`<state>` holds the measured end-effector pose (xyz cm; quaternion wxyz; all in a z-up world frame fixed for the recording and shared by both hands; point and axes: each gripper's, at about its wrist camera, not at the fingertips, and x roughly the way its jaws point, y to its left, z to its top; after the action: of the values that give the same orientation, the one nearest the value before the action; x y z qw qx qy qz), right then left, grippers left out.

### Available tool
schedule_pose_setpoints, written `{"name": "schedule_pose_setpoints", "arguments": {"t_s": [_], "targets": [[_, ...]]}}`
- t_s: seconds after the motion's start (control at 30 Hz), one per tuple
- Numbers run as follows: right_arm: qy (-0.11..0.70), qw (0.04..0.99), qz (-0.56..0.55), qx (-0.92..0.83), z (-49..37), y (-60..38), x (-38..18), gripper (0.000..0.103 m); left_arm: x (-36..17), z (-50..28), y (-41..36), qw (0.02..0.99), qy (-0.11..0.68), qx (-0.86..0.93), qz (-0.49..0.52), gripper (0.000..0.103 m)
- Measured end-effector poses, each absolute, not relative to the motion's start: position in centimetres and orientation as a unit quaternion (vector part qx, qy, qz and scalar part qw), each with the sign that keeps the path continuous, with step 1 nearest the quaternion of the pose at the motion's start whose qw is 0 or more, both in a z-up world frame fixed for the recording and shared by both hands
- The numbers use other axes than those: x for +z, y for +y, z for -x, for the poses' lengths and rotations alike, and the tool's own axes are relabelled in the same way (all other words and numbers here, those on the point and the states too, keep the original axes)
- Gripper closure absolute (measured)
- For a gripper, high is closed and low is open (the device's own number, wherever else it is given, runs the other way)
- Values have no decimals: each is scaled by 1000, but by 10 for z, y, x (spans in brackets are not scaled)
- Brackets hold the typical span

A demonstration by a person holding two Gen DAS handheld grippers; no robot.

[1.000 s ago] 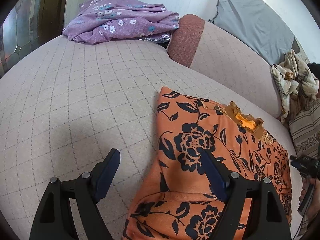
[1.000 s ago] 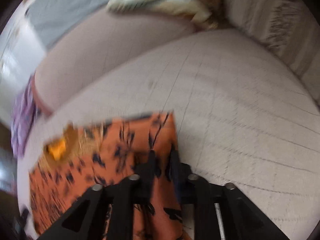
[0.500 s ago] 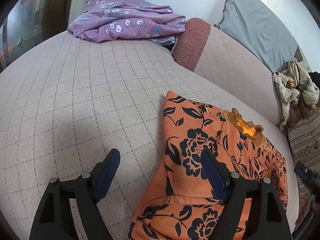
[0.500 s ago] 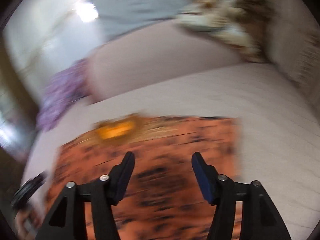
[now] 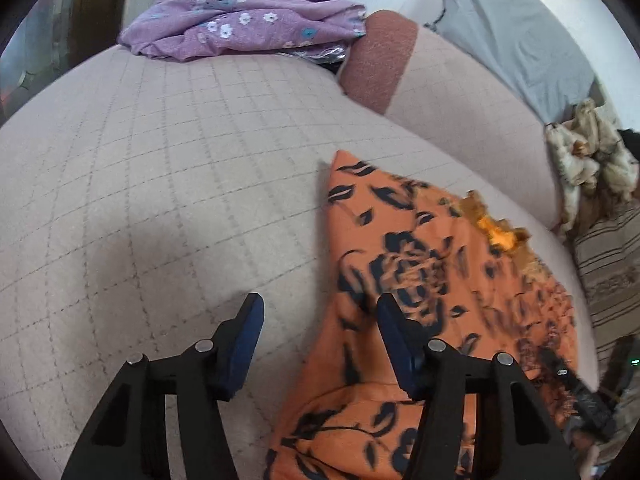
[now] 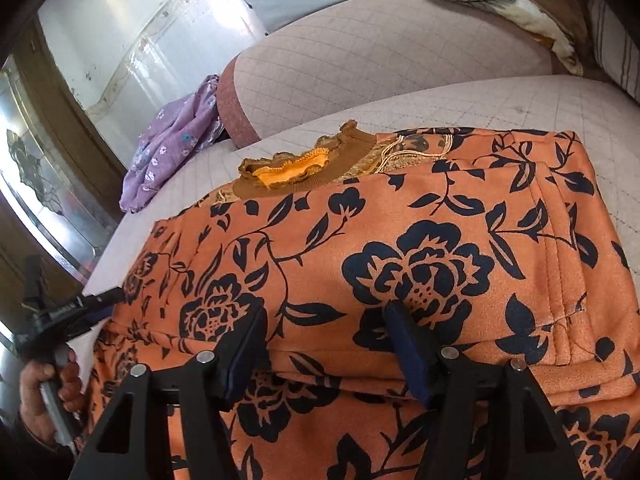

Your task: Fold small clothes

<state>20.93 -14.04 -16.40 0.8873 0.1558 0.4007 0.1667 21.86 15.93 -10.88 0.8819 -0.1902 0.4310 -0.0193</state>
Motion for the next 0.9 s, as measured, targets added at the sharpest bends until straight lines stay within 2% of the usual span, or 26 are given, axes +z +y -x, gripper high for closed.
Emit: {"name": "schedule_pose_setpoints", "arguments": {"t_s": [0.13,0.2,0.23,0.27,0.43,0.57,0.6,0.67,0.7,0.73,0.83,0.9], "targets": [[396,888,-163,171,-210,-142,-166,37,-92,-239,157,886,417,-62,195,43],[392,887,-170,175,-209,-145,-167,37,-101,-259,154,869,448,-76,198,45],[391,886,-174,176,-210,-144,-168,37,-115,-272,150,847,487,-88,197,79],[390,886,-177,177,-210,-144,-169,37,-122,-278,147,837,509,-83,180,90],[386,884,-191,184,-210,-149,-170,37,-110,-278,148,862,490,-38,124,91],[382,882,-199,188,-209,-151,-171,37,-104,-275,152,865,484,-28,126,85],[382,882,-200,189,-209,-152,-171,37,-98,-271,155,869,477,-24,129,83],[381,882,-201,189,-209,-153,-171,37,-81,-263,153,877,452,-50,155,62],[381,882,-201,189,-209,-153,-171,37,-77,-262,151,879,444,-64,158,59],[381,882,-202,190,-208,-154,-171,37,-75,-260,141,886,436,-75,135,59],[381,882,-202,190,-209,-154,-171,37,-115,-278,134,848,522,-26,87,58],[381,881,-204,191,-209,-154,-171,37,-106,-269,136,866,490,-16,95,59]]}}
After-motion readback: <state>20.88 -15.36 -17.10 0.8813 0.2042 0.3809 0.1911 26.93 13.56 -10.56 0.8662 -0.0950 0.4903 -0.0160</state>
